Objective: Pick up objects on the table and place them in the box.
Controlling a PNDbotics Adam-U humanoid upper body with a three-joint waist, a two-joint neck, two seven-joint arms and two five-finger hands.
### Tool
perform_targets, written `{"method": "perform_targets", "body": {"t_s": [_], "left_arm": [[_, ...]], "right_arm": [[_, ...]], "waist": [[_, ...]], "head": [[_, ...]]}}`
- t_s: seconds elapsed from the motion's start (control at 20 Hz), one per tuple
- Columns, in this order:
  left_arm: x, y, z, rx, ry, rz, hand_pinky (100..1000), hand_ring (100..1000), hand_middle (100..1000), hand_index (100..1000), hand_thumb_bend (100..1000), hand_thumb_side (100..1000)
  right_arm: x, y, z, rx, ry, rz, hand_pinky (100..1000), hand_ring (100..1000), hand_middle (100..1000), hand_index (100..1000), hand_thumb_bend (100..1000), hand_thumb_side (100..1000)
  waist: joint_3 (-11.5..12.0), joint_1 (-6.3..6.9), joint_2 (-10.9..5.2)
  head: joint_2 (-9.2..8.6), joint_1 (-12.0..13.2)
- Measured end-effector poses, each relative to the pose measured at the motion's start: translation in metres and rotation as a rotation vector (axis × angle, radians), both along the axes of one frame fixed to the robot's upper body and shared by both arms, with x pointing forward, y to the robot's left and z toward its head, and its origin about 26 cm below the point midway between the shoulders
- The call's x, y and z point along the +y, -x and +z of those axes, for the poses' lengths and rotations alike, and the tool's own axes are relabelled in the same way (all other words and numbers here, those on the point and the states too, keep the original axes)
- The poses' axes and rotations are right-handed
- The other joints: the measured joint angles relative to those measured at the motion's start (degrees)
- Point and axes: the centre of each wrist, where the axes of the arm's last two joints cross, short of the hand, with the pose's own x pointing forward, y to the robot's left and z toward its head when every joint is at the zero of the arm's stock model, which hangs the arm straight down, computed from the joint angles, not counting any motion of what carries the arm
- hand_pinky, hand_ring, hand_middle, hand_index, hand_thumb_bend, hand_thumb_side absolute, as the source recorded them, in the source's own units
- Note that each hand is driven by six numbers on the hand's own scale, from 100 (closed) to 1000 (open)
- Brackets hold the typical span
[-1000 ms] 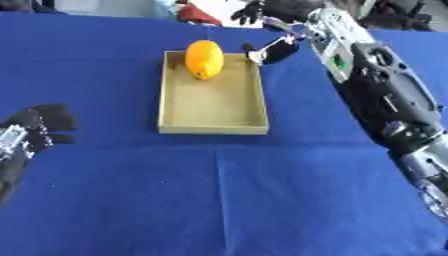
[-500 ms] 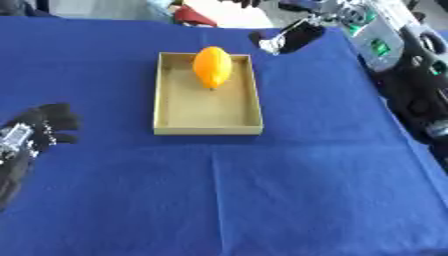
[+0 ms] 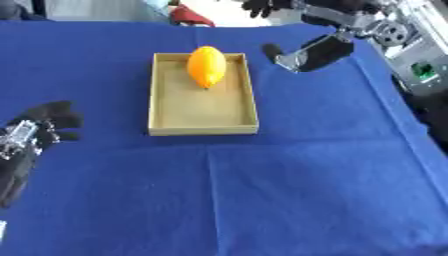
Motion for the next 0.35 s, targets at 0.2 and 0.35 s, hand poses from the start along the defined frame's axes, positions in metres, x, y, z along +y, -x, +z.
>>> {"method": "perform_targets", "body": {"t_s": [0.2, 0.35], "left_arm": [[0.001, 0.0, -0.001, 0.004, -0.003, 0.006, 744, 773, 687, 848, 100, 921], [0.0, 0.0, -0.002, 0.006, -0.005, 0.006, 744, 773, 687, 848, 100, 924]], "right_arm": [[-0.001, 0.008, -0.007, 0.001, -0.035, 0.006, 738, 746, 763, 962, 100, 465], [-0.002, 0.012, -0.016, 0.011, -0.056, 0.007, 732, 742, 767, 965, 100, 473]], "waist": [[-1.13, 0.04, 0.34], [-1.25, -0.06, 0.35]], "head": [[0.08, 0.86], [0.32, 1.46]]}}
